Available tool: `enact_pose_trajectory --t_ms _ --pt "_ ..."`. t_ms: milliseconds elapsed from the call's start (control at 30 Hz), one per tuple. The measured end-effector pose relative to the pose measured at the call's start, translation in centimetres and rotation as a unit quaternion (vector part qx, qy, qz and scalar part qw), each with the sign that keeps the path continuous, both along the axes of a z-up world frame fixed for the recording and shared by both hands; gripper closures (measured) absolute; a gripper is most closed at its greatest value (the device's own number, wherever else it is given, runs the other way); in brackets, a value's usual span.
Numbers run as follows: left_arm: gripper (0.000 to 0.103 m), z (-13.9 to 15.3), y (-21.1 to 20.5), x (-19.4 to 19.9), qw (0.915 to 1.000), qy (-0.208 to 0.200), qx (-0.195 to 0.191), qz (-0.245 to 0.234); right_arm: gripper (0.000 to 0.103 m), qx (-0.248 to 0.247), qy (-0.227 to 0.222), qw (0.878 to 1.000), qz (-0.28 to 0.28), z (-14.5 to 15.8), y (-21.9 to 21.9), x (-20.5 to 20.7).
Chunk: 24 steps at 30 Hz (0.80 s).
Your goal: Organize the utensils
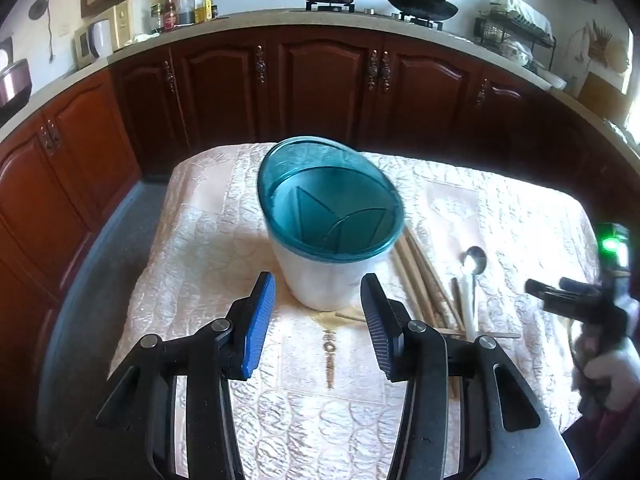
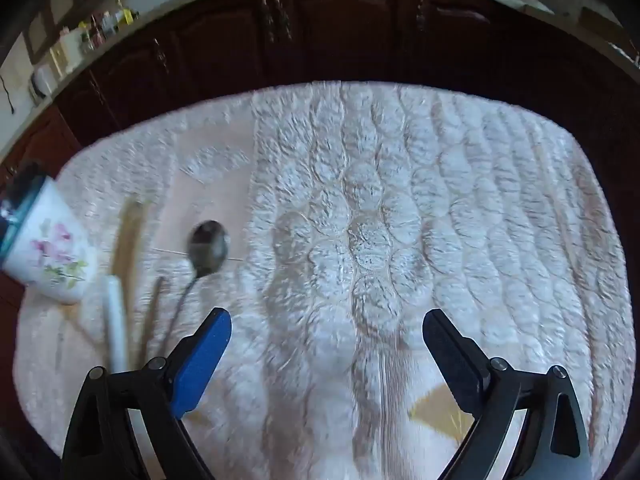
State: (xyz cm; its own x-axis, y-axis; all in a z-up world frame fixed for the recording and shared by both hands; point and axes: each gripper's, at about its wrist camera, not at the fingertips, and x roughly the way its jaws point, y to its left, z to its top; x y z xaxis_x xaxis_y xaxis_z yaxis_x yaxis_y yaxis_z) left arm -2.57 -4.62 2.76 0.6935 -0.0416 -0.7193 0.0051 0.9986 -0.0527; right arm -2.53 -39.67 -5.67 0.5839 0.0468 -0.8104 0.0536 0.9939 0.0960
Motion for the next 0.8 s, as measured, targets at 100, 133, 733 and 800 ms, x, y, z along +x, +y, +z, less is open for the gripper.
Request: enact_pose_trajectory --t_ms 100,133,733,800 --pt "0.059 0.3 -0.9 -0.1 1.0 -0.001 -0.006 -0.007 0.007 0.001 -0.029 1.0 0.001 3.2 0.8 -3.1" --pt "0.059 0.5 -1.2 -0.2 0.9999 -0.004 -0.006 -0.011 0.007 0.005 -0.038 0.999 0.006 4.2 1.1 -4.0" --pt "0.059 2.9 -4.6 -3.2 0.9984 -0.03 -0.004 -0.047 0.007 0.026 -0.096 0.995 0.013 10.0 8.3 -7.5" --pt "0.059 2.8 -4.9 -3.0 0.9984 -0.031 -0.002 -0.048 0.007 0.023 -0.101 0.995 0.014 10.3 8.1 -7.7"
